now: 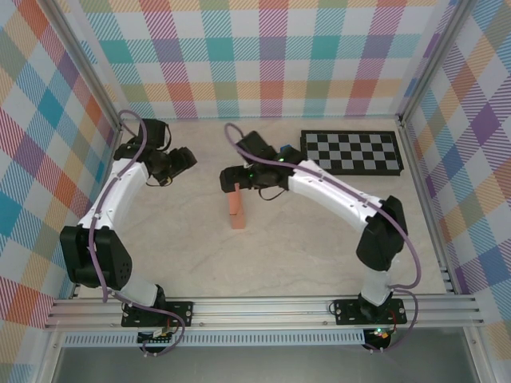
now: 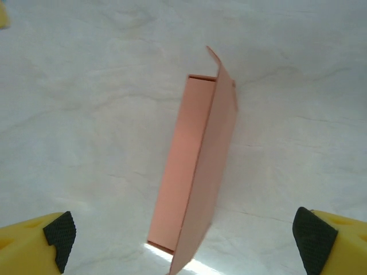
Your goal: Fold the paper box
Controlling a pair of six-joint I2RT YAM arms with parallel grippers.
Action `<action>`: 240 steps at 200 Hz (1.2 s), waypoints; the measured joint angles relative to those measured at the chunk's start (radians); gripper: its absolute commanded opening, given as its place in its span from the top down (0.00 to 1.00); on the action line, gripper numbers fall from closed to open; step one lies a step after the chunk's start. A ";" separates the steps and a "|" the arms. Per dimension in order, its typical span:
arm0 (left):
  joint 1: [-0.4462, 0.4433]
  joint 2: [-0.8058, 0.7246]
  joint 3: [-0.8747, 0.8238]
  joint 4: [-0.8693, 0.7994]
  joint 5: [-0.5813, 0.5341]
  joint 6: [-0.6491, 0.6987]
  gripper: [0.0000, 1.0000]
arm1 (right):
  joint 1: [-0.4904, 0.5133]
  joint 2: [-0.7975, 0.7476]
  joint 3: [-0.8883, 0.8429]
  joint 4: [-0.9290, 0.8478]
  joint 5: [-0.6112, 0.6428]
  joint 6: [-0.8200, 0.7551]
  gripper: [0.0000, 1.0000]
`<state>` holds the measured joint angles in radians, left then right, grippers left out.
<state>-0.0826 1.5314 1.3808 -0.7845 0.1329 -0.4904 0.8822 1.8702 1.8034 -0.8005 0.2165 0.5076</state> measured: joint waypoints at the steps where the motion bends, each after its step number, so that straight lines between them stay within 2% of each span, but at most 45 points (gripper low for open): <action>1: 0.002 0.000 -0.002 0.000 -0.001 0.002 0.23 | 0.003 0.004 0.006 -0.005 0.007 0.002 0.00; 17: 0.023 -0.006 -0.021 0.000 -0.001 0.014 0.20 | 0.045 0.091 0.120 -0.113 0.146 0.047 0.00; 32: 0.030 -0.014 -0.038 0.000 -0.004 0.027 0.19 | 0.048 0.114 0.115 -0.145 0.169 0.063 0.00; 66: 0.040 -0.024 -0.064 0.002 -0.012 0.047 0.18 | 0.035 0.135 0.122 -0.178 0.139 0.082 0.01; 82: 0.042 -0.024 -0.079 0.005 -0.014 0.050 0.18 | 0.026 0.189 0.198 -0.208 0.112 0.072 0.08; 112: 0.042 -0.034 -0.123 0.012 -0.014 0.054 0.18 | 0.019 0.328 0.372 -0.249 0.062 0.052 0.10; 149: 0.048 -0.035 -0.134 0.021 -0.014 0.055 0.18 | 0.029 0.421 0.417 -0.298 0.035 0.052 0.15; 201: 0.049 -0.035 -0.135 0.027 -0.014 0.058 0.17 | 0.029 0.479 0.461 -0.353 0.052 -0.035 0.41; 240: 0.049 -0.035 -0.135 0.027 -0.014 0.061 0.17 | 0.029 0.479 0.469 -0.369 0.063 -0.226 0.55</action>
<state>-0.0338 1.4963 1.2457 -0.7570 0.1188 -0.4290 0.9115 2.3489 2.2723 -1.1690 0.2798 0.2813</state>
